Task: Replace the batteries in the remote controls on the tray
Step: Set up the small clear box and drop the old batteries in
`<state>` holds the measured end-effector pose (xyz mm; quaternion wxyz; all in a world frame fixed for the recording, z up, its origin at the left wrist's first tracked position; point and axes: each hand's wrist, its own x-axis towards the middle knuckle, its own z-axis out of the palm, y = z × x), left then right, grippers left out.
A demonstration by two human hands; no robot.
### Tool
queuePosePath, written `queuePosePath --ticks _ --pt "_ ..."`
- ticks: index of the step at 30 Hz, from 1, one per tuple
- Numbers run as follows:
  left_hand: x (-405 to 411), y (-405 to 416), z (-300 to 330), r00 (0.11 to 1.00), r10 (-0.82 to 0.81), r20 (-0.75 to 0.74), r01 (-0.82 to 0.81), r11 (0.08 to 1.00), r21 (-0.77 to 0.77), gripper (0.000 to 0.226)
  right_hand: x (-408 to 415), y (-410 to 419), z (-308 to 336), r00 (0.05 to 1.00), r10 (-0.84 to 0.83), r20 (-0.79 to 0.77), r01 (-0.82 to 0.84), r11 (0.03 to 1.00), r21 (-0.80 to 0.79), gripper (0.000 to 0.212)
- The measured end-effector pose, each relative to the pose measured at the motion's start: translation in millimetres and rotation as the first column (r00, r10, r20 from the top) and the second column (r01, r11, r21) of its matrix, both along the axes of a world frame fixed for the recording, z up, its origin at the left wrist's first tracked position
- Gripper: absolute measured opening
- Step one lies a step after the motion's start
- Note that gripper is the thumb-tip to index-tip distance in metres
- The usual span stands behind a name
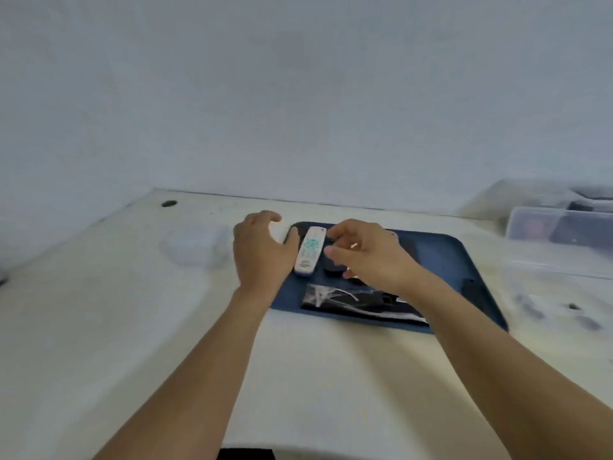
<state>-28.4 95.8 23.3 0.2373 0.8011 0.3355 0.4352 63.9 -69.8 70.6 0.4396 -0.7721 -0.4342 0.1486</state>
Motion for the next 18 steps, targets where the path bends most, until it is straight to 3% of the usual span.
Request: queuePosePath --ticks 2,4,7,11,14,18 --pt "-33.9 40.9 -16.0 0.945 0.28 -0.171 -0.291 0.956 -0.042 0.084 -9.9 43.3 -6.5 0.999 0.038 -0.009 -0.038 0.999 0.016 0.025" --pt "-59.8 70.6 -32.3 0.876 0.338 -0.345 -0.398 0.909 -0.122 0.124 -19.9 81.1 -10.4 0.997 0.074 0.014 -0.074 0.997 0.017 0.025" --pt "-68.2 98.5 -48.0 0.92 0.296 -0.256 -0.358 0.902 -0.242 0.15 -33.4 130.1 -17.1 0.991 0.127 0.044 -0.124 0.99 -0.068 0.038" --pt "-58.7 125.9 -47.5 0.941 0.328 -0.085 -0.338 0.893 -0.296 0.144 -42.5 169.9 -26.6 0.983 0.171 0.07 -0.159 0.976 -0.148 0.066" --pt "-58.3 139.4 -45.3 0.944 0.329 0.016 -0.311 0.906 -0.289 0.126 -42.6 182.4 -31.5 0.961 0.18 0.211 -0.148 0.976 -0.159 0.077" --pt "-54.4 123.3 -45.4 0.971 0.214 0.109 -0.213 0.977 -0.019 0.109 -44.4 189.2 -31.6 0.895 0.255 0.366 -0.242 0.967 -0.081 0.071"
